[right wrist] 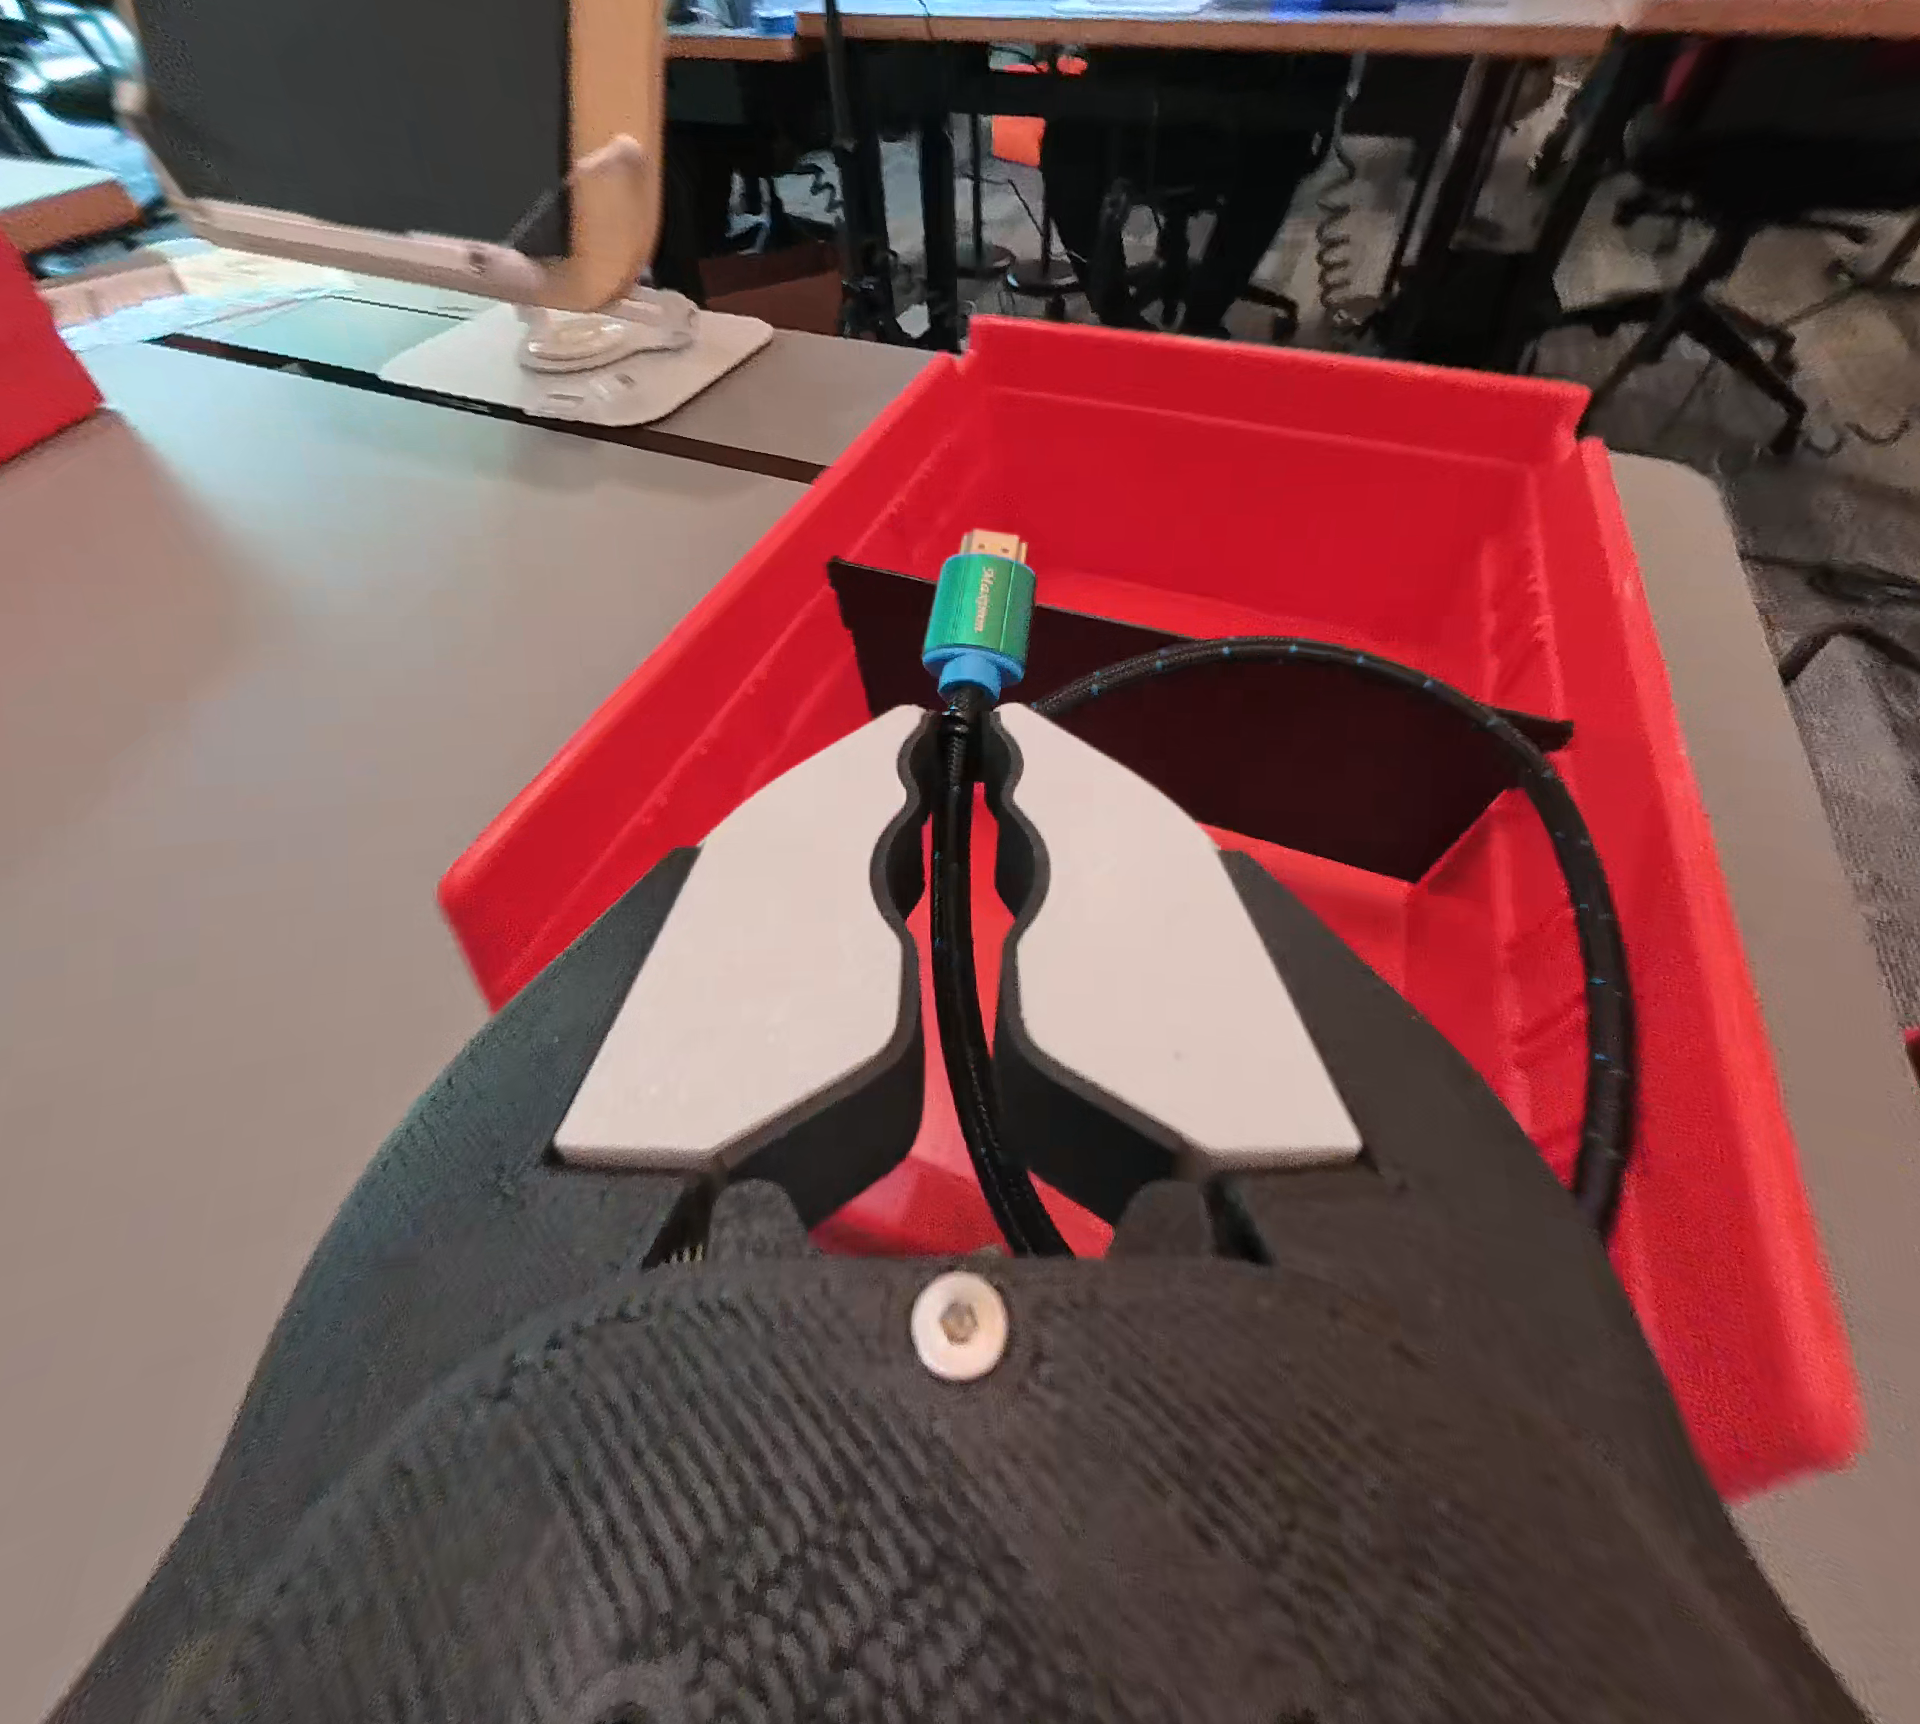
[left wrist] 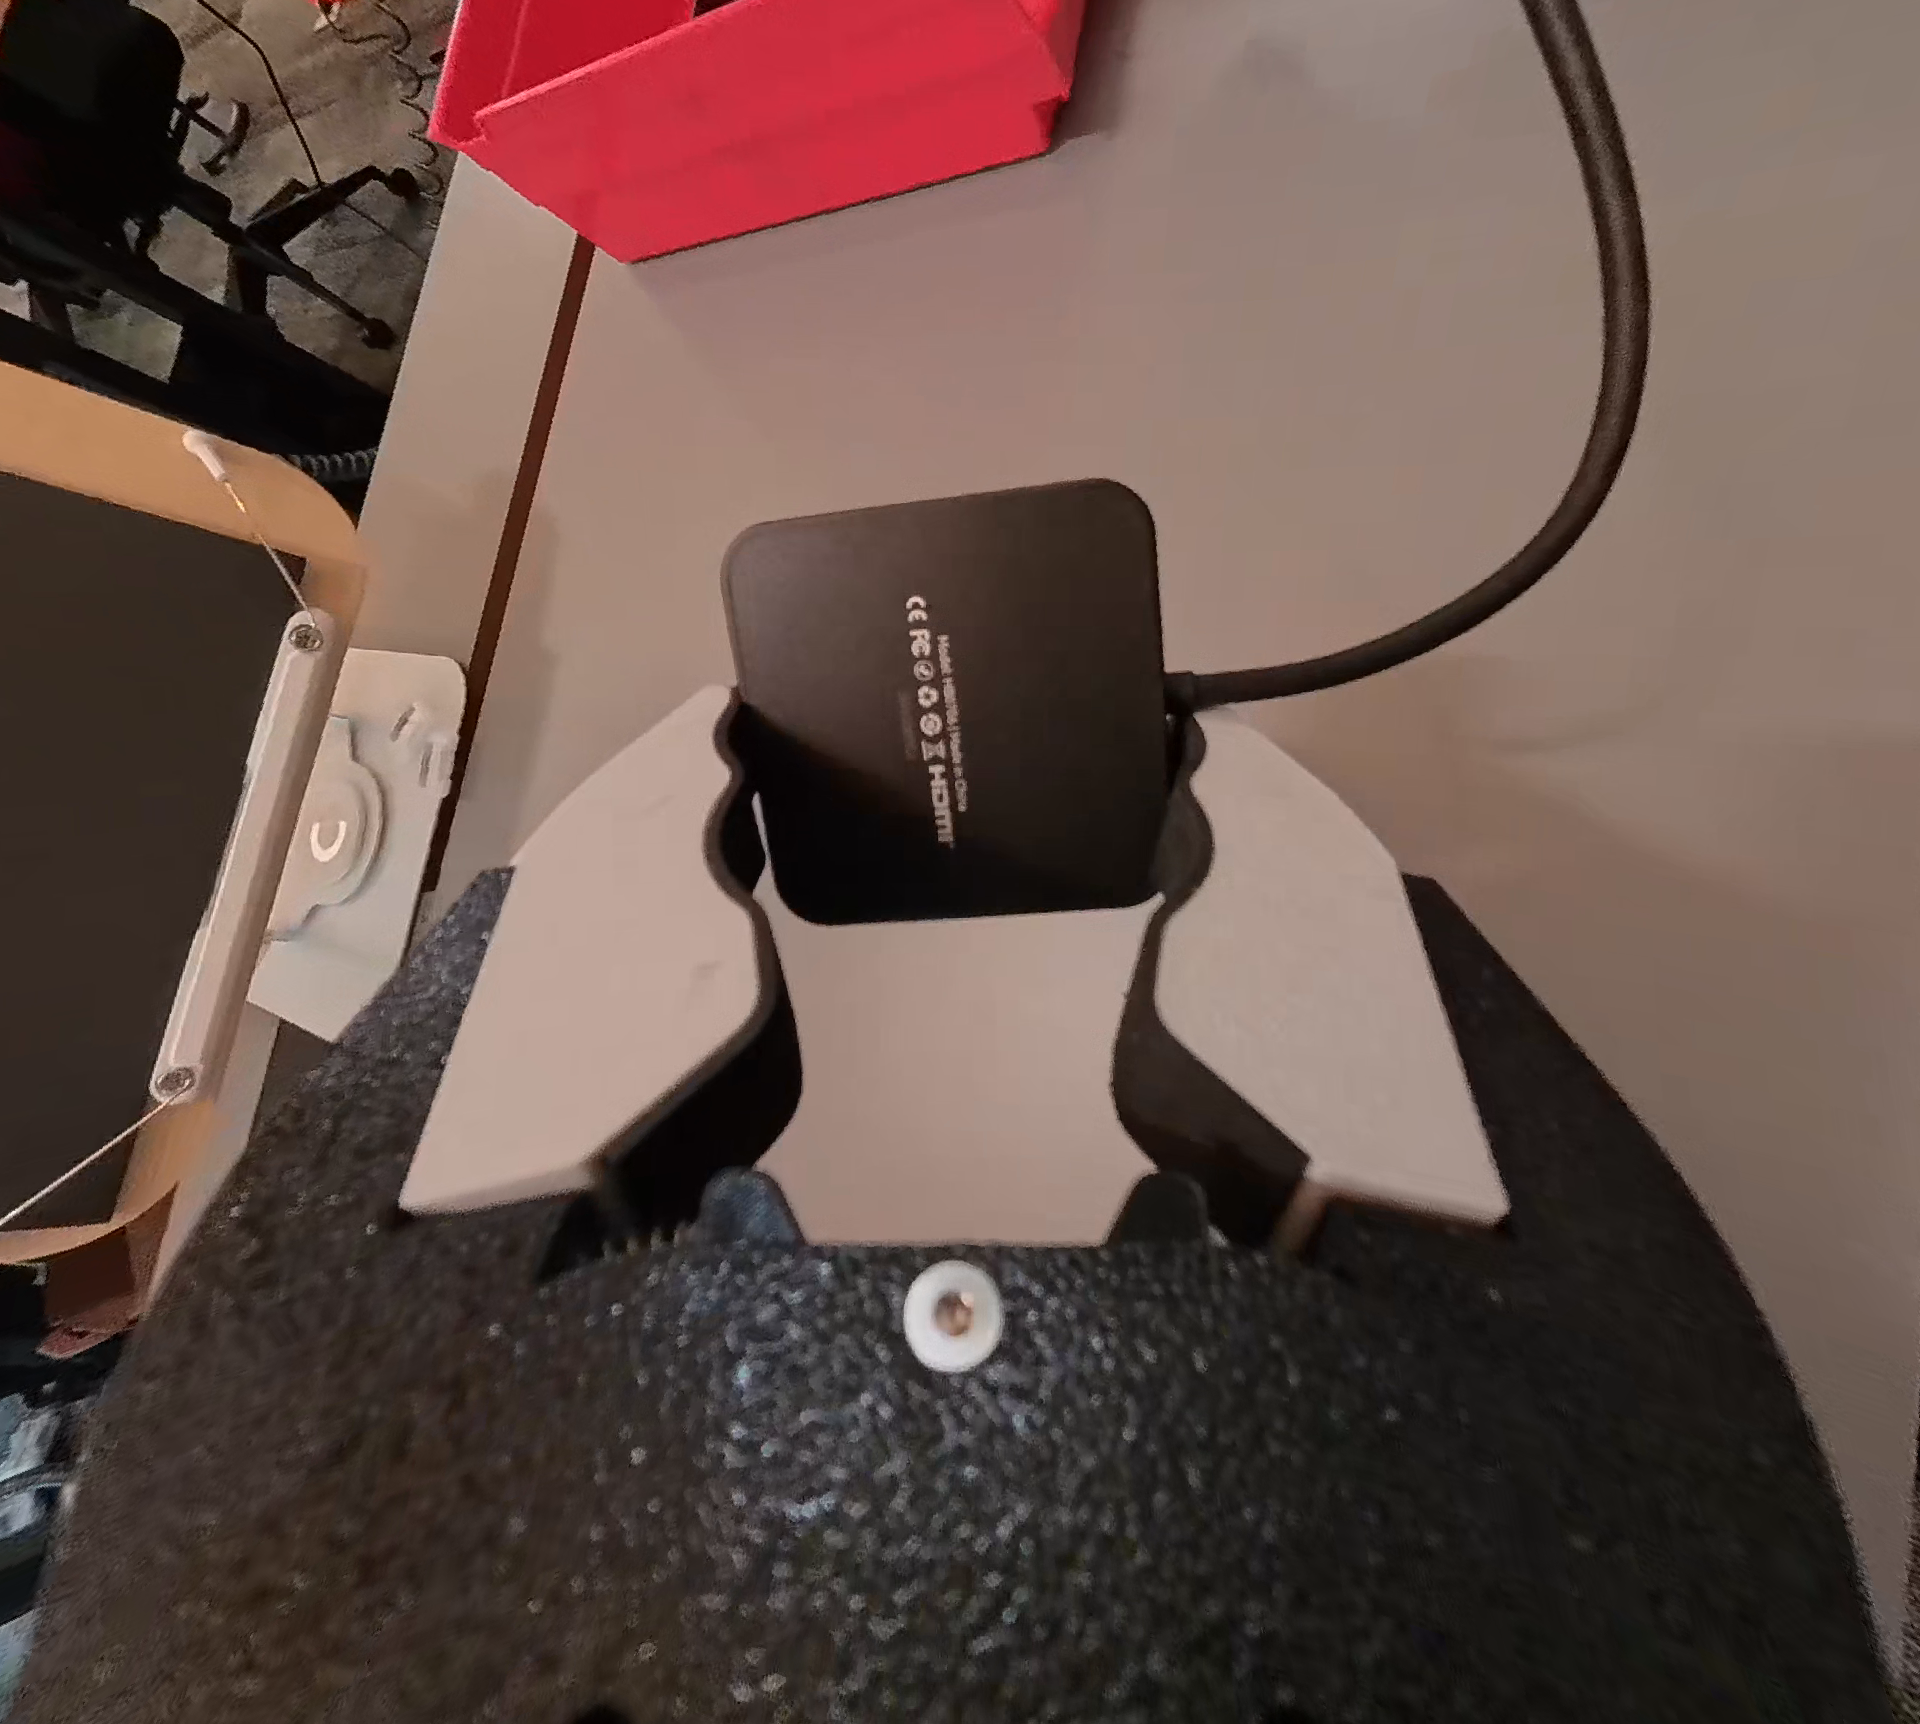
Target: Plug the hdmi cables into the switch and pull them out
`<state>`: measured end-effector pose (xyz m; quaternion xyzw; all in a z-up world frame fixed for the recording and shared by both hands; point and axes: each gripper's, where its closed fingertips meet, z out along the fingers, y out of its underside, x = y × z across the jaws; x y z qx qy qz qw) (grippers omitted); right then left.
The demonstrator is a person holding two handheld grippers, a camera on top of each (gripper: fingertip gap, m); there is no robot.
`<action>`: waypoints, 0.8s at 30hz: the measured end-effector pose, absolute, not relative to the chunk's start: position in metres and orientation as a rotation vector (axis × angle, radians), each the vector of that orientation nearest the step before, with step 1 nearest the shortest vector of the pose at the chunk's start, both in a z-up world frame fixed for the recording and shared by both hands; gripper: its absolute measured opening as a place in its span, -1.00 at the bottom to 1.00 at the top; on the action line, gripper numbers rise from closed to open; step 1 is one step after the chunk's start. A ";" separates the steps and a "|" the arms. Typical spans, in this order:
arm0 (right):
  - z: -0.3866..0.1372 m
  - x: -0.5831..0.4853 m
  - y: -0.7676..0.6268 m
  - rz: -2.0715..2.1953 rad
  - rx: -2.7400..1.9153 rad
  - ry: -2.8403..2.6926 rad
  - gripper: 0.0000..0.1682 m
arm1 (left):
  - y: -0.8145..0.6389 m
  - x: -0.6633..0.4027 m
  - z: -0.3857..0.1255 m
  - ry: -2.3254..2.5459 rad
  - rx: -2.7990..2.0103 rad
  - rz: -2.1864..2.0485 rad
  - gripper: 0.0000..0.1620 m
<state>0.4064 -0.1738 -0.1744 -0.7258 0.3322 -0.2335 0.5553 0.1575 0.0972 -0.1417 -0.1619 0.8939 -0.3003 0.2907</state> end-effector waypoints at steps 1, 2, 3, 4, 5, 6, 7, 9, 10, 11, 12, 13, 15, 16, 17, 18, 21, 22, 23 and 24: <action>-0.182 0.412 -0.170 -0.553 -1.720 0.807 -0.90 | 0.098 0.158 -0.141 2.387 -0.439 -0.809 -0.08; -0.192 0.415 -0.166 -0.534 -1.737 0.823 -0.84 | 0.098 0.158 -0.141 2.385 -0.446 -0.815 -0.08; -0.199 0.418 -0.162 -0.508 -1.749 0.847 -0.62 | 0.099 0.159 -0.141 2.383 -0.450 -0.818 -0.08; -0.205 0.419 -0.161 -0.481 -1.763 0.872 -0.45 | 0.100 0.159 -0.141 2.383 -0.454 -0.817 -0.08; -0.205 0.417 -0.158 -0.455 -1.766 0.866 -0.35 | 0.100 0.159 -0.141 2.383 -0.458 -0.815 -0.08; -0.199 0.414 -0.156 -0.450 -1.738 0.840 -0.23 | 0.101 0.159 -0.142 2.382 -0.460 -0.815 -0.08; -0.188 0.411 -0.155 -0.455 -1.694 0.802 -0.16 | 0.101 0.159 -0.143 2.381 -0.460 -0.817 -0.09; -0.166 0.399 -0.153 -0.429 -1.632 0.719 -0.15 | 0.102 0.159 -0.146 2.383 -0.468 -0.816 -0.09; -0.155 0.392 -0.152 -0.417 -1.614 0.681 -0.13 | 0.102 0.161 -0.147 2.382 -0.475 -0.818 -0.08; -0.145 0.383 -0.151 -0.409 -1.609 0.644 -0.13 | 0.102 0.162 -0.147 2.377 -0.482 -0.822 -0.09; -0.136 0.372 -0.146 -0.398 -1.615 0.587 -0.12 | 0.101 0.164 -0.148 2.374 -0.485 -0.827 -0.09; -0.126 0.357 -0.139 -0.388 -1.623 0.511 -0.10 | 0.099 0.165 -0.148 2.375 -0.483 -0.834 -0.09; -0.109 0.322 -0.120 -0.384 -1.661 0.330 -0.08 | 0.091 0.167 -0.149 2.380 -0.453 -0.856 -0.09; -0.104 0.303 -0.109 -0.384 -1.691 0.233 -0.04 | 0.084 0.167 -0.148 2.388 -0.424 -0.874 -0.09; -0.100 0.283 -0.097 -0.377 -1.723 0.133 -0.03 | 0.077 0.166 -0.148 2.400 -0.389 -0.892 -0.09; -0.098 0.263 -0.085 -0.360 -1.751 0.037 -0.02 | 0.069 0.165 -0.147 2.410 -0.360 -0.905 -0.09; -0.095 0.210 -0.052 -0.272 -1.796 -0.167 -0.01 | 0.052 0.163 -0.143 2.431 -0.283 -0.912 -0.09; -0.095 0.197 -0.043 -0.254 -1.802 -0.217 0.00 | 0.047 0.162 -0.142 2.439 -0.261 -0.907 -0.09; -0.094 0.188 -0.035 -0.252 -1.801 -0.254 0.02 | 0.043 0.160 -0.141 2.447 -0.239 -0.904 -0.09; -0.094 0.180 -0.028 -0.252 -1.798 -0.284 0.02 | 0.040 0.158 -0.140 2.456 -0.221 -0.903 -0.09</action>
